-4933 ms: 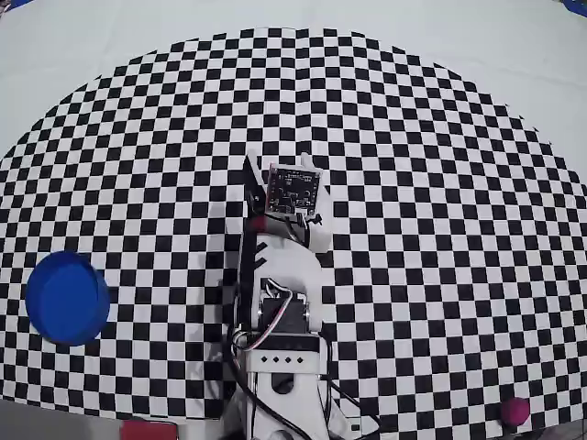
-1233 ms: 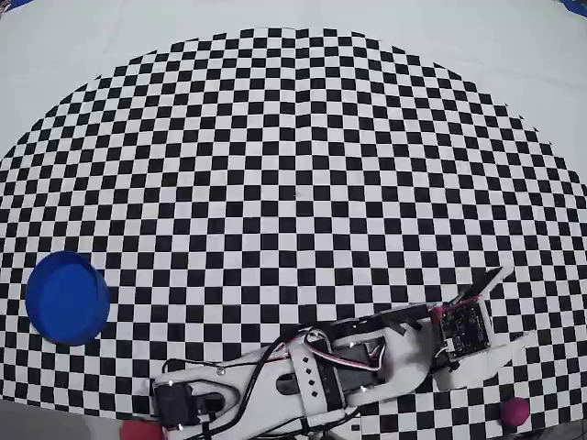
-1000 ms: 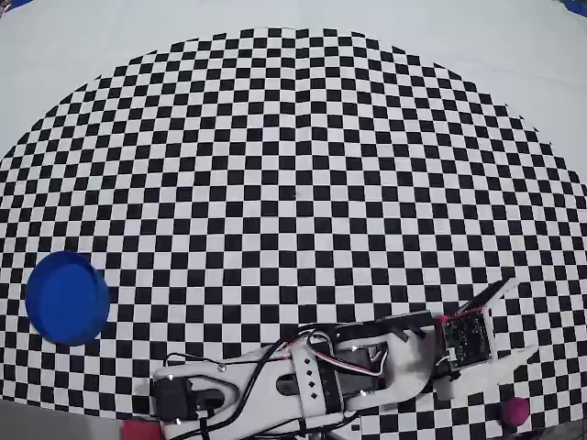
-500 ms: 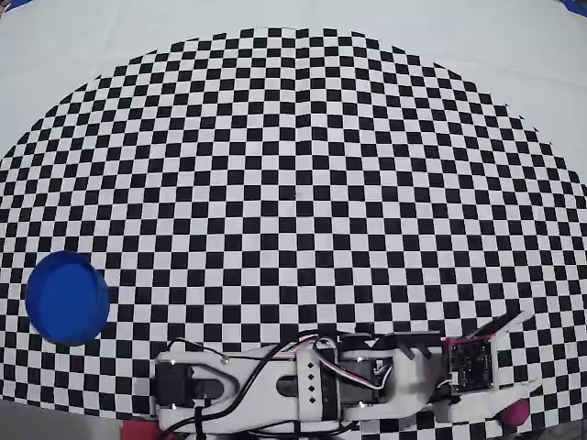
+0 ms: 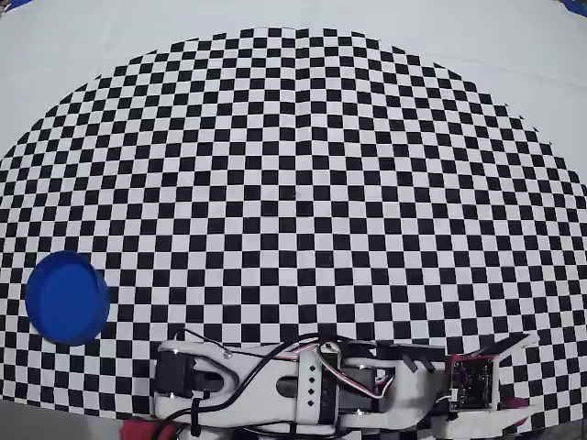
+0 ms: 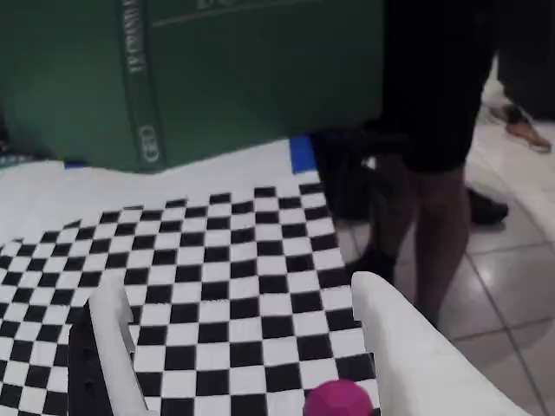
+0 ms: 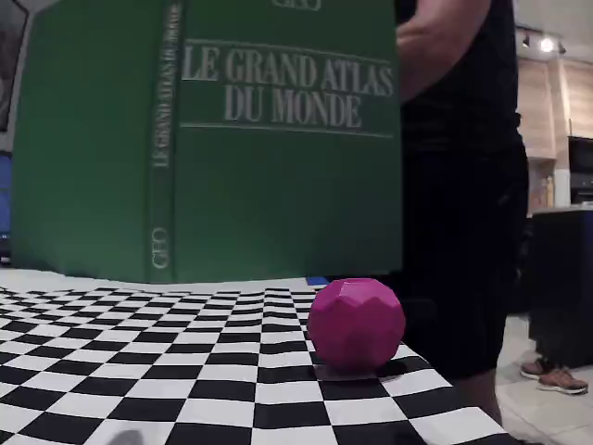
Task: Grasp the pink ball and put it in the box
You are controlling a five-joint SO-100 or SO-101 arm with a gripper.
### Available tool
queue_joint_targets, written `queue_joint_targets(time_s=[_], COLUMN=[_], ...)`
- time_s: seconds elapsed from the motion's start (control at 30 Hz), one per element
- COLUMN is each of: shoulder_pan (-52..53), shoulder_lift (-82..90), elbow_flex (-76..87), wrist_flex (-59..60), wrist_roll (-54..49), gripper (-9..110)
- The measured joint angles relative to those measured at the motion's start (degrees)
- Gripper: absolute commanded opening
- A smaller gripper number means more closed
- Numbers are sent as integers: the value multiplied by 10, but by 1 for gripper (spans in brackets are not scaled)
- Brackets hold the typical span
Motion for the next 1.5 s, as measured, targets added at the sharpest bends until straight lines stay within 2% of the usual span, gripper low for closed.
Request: queue_joint_targets(time_s=[0.87, 1.5], shoulder_pan=[31, 39], shoulder_lift=[-4, -127], elbow_flex=[0, 0], wrist_flex=[0, -77], wrist_roll=[0, 0], gripper=[30, 29])
